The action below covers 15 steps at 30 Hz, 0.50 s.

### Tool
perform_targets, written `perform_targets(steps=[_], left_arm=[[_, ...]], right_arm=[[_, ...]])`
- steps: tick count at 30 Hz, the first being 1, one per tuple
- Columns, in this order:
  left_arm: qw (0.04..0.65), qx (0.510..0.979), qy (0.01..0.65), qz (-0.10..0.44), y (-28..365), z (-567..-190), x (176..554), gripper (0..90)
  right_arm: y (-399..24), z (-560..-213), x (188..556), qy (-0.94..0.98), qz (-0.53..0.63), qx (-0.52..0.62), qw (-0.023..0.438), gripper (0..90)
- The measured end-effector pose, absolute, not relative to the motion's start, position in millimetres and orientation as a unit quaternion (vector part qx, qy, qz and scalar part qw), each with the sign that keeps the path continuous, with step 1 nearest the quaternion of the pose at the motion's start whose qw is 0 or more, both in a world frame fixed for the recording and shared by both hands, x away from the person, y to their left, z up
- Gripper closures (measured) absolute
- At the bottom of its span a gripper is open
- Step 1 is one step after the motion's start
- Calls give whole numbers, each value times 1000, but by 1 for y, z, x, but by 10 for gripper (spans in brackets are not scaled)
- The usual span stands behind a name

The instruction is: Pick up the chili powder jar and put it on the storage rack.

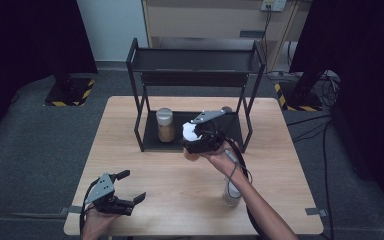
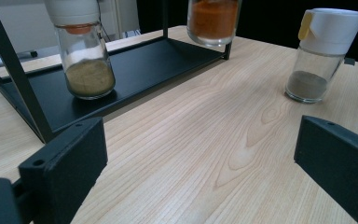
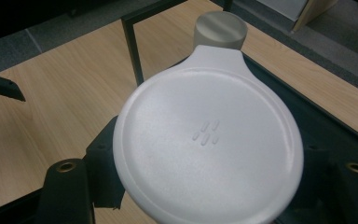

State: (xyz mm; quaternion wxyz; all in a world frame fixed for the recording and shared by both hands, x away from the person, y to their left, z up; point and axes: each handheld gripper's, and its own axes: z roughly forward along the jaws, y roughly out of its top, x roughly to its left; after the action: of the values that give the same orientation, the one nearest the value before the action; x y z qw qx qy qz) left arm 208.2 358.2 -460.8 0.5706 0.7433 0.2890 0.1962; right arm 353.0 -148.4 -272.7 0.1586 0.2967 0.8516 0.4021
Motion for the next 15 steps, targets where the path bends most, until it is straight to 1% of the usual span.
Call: perform_targets(steps=[15], left_arm=[[568,742,298,192,359,-463,211,15]], right_arm=[[-153,-267,389,856,400,285,160,312]])
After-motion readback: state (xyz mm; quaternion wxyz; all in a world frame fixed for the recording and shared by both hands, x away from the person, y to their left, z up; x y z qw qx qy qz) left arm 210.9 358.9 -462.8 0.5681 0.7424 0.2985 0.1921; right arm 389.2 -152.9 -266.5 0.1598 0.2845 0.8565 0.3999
